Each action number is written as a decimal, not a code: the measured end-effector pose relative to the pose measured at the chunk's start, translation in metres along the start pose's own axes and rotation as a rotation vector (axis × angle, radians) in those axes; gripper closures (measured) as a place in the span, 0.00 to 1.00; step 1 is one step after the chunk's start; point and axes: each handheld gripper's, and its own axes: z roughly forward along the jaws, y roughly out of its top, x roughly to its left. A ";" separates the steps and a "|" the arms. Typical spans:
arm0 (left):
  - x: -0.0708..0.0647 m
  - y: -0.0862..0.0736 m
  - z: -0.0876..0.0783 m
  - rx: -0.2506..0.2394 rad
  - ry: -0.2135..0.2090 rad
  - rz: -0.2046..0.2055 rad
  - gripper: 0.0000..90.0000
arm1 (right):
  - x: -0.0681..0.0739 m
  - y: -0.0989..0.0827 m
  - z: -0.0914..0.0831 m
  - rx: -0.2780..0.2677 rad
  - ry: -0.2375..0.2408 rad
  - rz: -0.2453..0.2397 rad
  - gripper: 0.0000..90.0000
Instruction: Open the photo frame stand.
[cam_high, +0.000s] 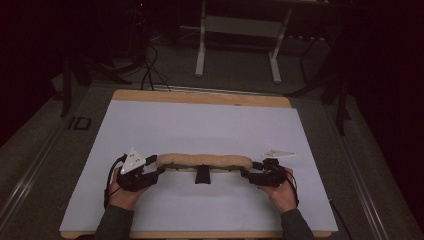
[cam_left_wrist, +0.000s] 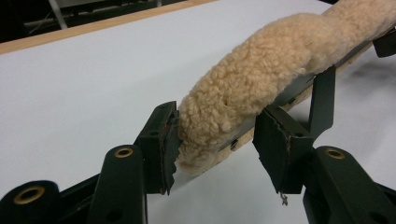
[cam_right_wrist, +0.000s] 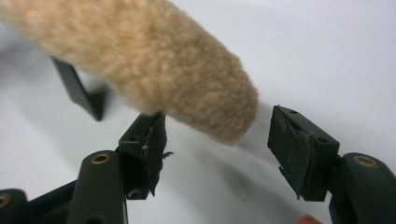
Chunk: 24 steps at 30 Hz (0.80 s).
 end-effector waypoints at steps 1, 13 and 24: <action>0.000 0.000 0.000 -0.003 -0.003 -0.002 0.56 | 0.001 0.000 0.000 -0.003 0.011 0.001 0.42; 0.003 0.003 -0.011 -0.048 -0.053 -0.023 0.56 | 0.001 0.003 -0.011 -0.046 0.074 -0.001 0.32; 0.011 0.008 -0.022 -0.105 -0.096 -0.046 0.57 | -0.002 0.003 -0.015 -0.049 0.038 -0.003 0.40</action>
